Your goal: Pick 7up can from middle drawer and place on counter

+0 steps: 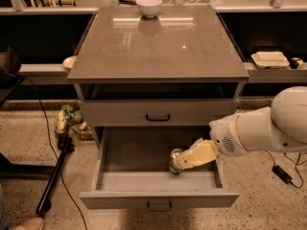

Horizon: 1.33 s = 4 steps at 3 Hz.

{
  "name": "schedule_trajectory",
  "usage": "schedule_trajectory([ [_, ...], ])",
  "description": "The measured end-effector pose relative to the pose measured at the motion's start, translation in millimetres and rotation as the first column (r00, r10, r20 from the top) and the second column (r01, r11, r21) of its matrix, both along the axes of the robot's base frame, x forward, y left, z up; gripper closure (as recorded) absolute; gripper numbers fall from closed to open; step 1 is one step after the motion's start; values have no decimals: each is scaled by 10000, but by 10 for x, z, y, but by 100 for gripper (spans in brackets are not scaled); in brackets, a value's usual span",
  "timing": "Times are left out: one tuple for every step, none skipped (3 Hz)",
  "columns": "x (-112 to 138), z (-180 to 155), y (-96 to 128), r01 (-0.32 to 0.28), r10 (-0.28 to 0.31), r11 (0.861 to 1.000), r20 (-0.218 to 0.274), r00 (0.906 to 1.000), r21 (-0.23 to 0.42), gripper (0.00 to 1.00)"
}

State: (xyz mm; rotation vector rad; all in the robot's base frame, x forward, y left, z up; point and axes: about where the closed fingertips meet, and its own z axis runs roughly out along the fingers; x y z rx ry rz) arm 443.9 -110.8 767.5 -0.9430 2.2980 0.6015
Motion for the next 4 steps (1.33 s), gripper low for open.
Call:
schedule_trajectory([
  [-12,1,3,-32,32,10000,-28,10000,-7,0],
  [46,-154,25,27,-28,10000,-111,9999,-48,0],
  [153,-730,78,-85,84,9994,-40,10000,-346,0],
  [340,-1245,110,61,-36,9985,455,9990,-550,0],
])
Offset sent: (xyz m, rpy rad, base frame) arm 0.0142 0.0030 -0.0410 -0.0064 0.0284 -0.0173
